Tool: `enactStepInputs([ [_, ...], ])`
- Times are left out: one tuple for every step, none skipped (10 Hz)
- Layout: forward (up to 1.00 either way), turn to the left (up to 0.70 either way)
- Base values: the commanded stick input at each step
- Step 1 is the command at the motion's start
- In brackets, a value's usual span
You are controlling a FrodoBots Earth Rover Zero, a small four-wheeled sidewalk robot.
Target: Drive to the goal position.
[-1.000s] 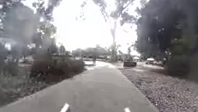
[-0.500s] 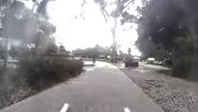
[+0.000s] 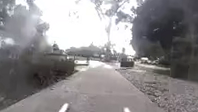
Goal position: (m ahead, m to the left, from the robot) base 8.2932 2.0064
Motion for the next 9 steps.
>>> enactStepInputs([
  [1.0,-0.02],
  [1.0,0.0],
  [1.0,0.0],
  [1.0,0.0],
  [1.0,0.0],
  [1.0,0.0],
  [1.0,0.0],
  [1.0,0.0],
  [1.0,0.0],
])
